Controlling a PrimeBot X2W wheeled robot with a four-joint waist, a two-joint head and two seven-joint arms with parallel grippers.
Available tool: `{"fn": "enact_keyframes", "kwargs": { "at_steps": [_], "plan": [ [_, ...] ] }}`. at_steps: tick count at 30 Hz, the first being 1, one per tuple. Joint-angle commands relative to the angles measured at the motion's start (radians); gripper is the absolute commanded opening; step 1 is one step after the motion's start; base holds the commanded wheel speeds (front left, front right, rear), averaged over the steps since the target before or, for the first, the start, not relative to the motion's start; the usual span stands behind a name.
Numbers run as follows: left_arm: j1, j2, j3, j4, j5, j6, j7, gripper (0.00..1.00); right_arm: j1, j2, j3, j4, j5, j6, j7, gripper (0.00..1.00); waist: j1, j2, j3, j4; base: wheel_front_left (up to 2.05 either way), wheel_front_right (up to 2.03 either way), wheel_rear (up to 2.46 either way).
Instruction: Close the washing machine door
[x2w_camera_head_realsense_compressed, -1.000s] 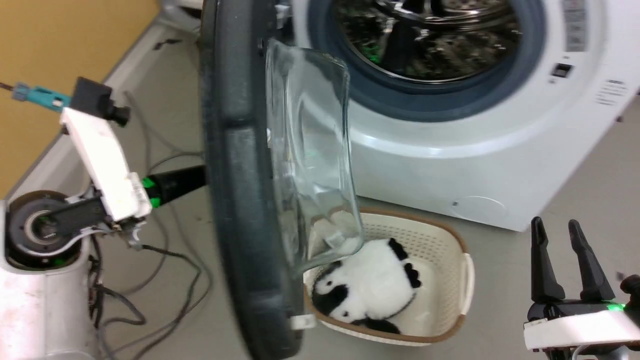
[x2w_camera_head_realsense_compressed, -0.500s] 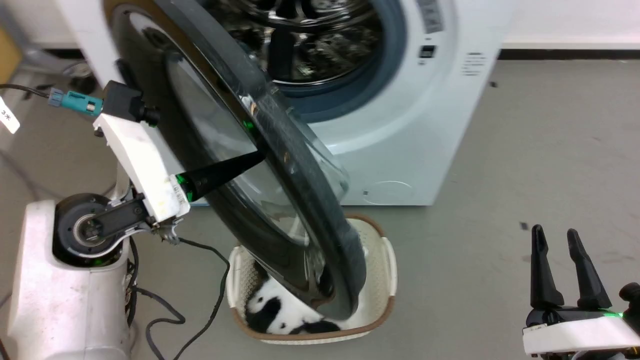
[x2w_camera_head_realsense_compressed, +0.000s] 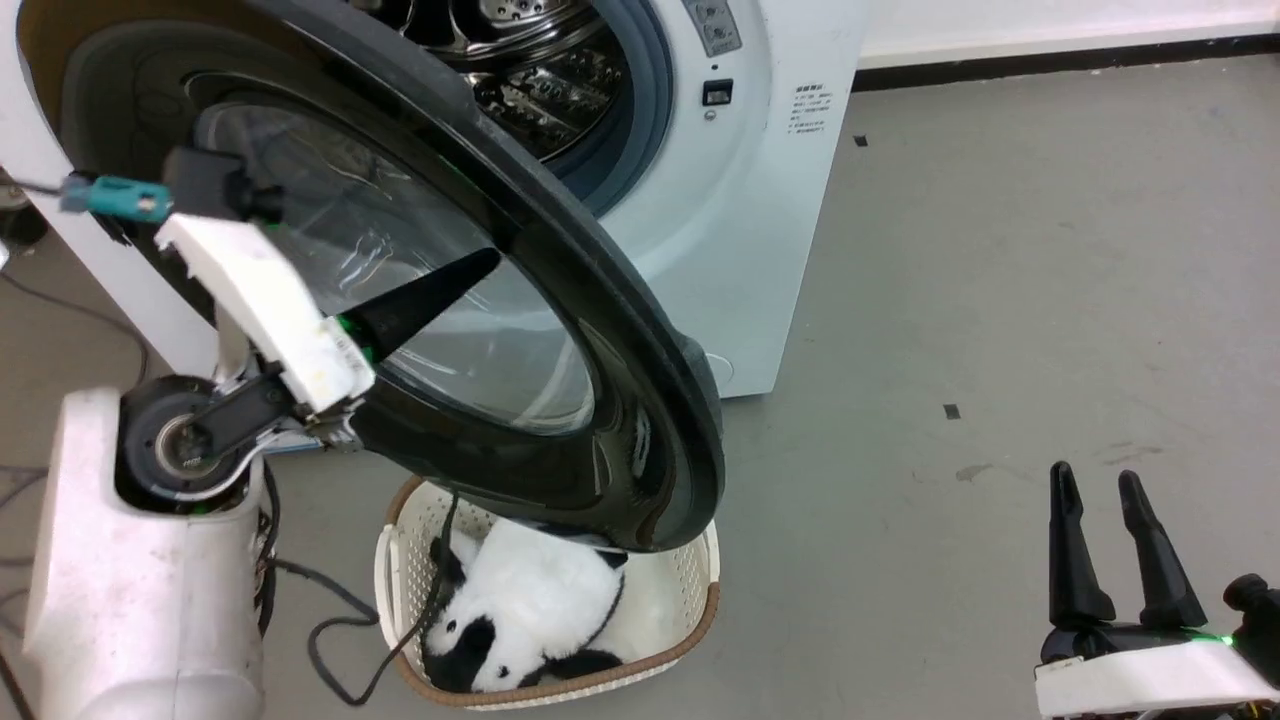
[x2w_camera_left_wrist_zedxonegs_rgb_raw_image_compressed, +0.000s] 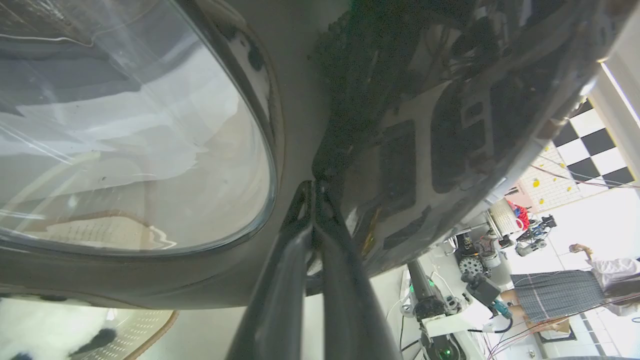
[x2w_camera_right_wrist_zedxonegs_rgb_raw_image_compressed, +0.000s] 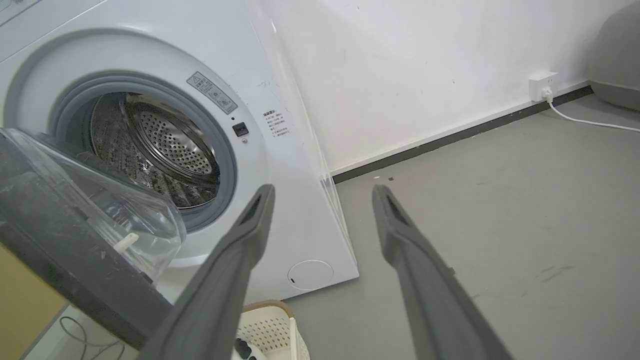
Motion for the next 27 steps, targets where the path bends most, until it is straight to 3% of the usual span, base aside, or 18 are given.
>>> {"fn": "enact_keyframes", "kwargs": {
  "at_steps": [1, 7, 11, 12, 14, 15, 21, 24, 27],
  "plan": [
    [0.017, -0.001, 0.006, -0.002, -0.004, -0.007, -0.009, 0.00, 0.011, 0.001, 0.001, 0.003, 0.004, 0.001, -0.008, 1.00, 0.0000, 0.0000, -0.005, -0.001, 0.00, 0.00, 0.00],
    [0.148, -0.057, 0.102, -0.094, -0.123, -0.011, -0.115, 0.00, 0.027, 0.001, -0.009, 0.006, 0.012, 0.001, -0.010, 1.00, 0.0000, 0.0000, -0.024, 0.027, 0.00, 0.00, 0.00],
    [0.245, -0.061, 0.127, -0.178, -0.132, -0.011, -0.203, 0.00, 0.025, 0.001, -0.007, -0.001, -0.005, 0.001, -0.011, 1.00, 0.0000, 0.0000, -0.032, 0.049, 0.00, 0.00, 0.00],
    [0.272, -0.069, 0.134, -0.198, -0.139, -0.011, -0.230, 0.07, 0.024, 0.001, -0.007, -0.001, -0.008, 0.001, -0.011, 1.00, 0.0000, 0.0000, -0.034, 0.054, 0.00, 0.00, 0.00],
    [0.331, -0.079, 0.132, -0.229, -0.126, -0.011, -0.285, 0.45, 0.024, 0.001, -0.011, -0.004, -0.013, 0.001, -0.011, 1.00, 0.0000, 0.0000, -0.038, 0.065, 0.00, 0.00, 0.00],
    [0.356, -0.088, 0.133, -0.235, -0.118, -0.011, -0.321, 1.00, 0.024, 0.001, -0.012, -0.006, -0.013, 0.001, -0.011, 1.00, 0.0000, 0.0000, -0.040, 0.071, 0.00, 0.00, 0.00],
    [0.464, -0.123, 0.140, -0.217, -0.055, -0.012, -0.542, 1.00, 0.031, 0.001, 0.002, -0.018, -0.024, 0.001, -0.011, 1.00, 0.0000, 0.0000, -0.056, 0.088, 0.00, 0.00, 0.00],
    [0.492, -0.112, 0.120, -0.213, 0.083, -0.012, -0.677, 1.00, 0.035, 0.001, 0.008, -0.025, -0.030, 0.001, -0.011, 1.00, 0.0000, 0.0000, -0.063, 0.090, 0.00, 0.00, 0.00],
    [0.515, -0.085, 0.085, -0.192, 0.300, -0.009, -0.832, 1.00, 0.041, 0.001, 0.006, -0.034, -0.039, 0.001, -0.011, 1.00, 0.0000, 0.0000, -0.070, 0.092, 0.00, 0.00, 0.00]
  ]
}}
